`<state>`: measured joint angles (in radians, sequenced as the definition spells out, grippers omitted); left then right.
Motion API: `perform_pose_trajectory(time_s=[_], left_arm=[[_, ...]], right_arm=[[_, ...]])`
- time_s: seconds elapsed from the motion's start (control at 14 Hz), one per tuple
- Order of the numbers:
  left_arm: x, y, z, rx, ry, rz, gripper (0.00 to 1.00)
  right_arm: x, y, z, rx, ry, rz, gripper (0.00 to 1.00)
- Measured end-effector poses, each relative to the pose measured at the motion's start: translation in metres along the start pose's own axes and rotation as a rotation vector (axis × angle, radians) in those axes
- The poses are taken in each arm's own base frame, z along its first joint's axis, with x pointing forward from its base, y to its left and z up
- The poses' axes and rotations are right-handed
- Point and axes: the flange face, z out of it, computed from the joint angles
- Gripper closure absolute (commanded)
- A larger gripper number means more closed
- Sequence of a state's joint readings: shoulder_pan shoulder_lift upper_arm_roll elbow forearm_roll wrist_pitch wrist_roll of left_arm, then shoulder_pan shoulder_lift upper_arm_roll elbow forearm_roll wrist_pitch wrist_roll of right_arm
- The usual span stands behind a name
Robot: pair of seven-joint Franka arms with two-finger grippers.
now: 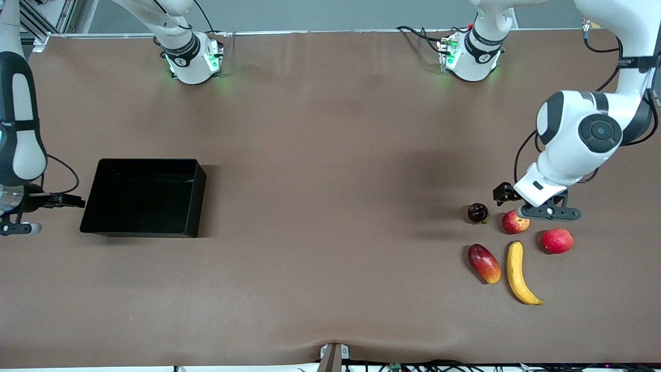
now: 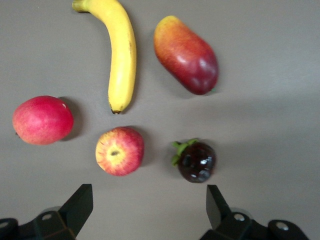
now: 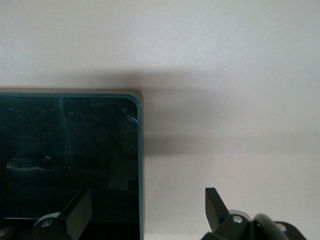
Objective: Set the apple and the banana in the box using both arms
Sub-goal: 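Grasp the red-yellow apple with the left gripper while the right gripper pushes the box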
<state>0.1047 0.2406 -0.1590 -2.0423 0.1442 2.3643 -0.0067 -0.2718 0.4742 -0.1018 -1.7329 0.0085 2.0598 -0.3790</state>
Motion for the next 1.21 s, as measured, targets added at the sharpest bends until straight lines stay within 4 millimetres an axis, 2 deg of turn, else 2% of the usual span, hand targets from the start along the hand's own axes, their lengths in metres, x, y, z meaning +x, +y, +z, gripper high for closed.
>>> perform_pose_trajectory(time_s=[0.07, 0.14, 0.21, 0.29, 0.36, 0.5, 0.71, 1.07, 1.21], left_arm=[[0.0, -0.012, 0.013, -0.004, 0.002, -0.001, 0.0], [-0.001, -0.023, 0.027, -0.009, -0.001, -0.008, 0.0], [-0.002, -0.029, 0.039, -0.014, -0.007, -0.011, 0.0], [-0.003, -0.031, 0.05, -0.019, -0.016, -0.013, 0.0], [-0.003, -0.031, 0.059, -0.023, -0.02, -0.013, 0.0], [-0.003, -0.027, 0.071, -0.03, -0.029, -0.007, 0.0], [-0.004, -0.025, 0.082, -0.034, -0.037, -0.003, 0.0], [-0.002, -0.026, 0.097, -0.025, -0.026, 0.025, 0.0], [0.0, -0.034, 0.102, -0.001, -0.028, 0.051, 0.0]], right_arm=[[-0.002, -0.003, 0.01, -0.001, 0.005, -0.006, 0.23], [-0.004, -0.005, 0.02, 0.0, 0.006, -0.014, 0.39], [-0.006, -0.007, 0.027, 0.001, 0.003, -0.024, 0.5], [-0.008, -0.007, 0.031, 0.002, -0.001, -0.031, 0.57], [-0.009, -0.008, 0.033, 0.004, -0.005, -0.034, 0.68], [-0.011, -0.008, 0.037, 0.007, -0.012, -0.046, 0.84], [-0.012, -0.008, 0.039, 0.009, -0.015, -0.087, 1.0], [-0.012, -0.009, 0.036, 0.025, -0.012, -0.096, 1.0], [-0.011, -0.022, 0.021, 0.108, -0.038, -0.077, 1.0]])
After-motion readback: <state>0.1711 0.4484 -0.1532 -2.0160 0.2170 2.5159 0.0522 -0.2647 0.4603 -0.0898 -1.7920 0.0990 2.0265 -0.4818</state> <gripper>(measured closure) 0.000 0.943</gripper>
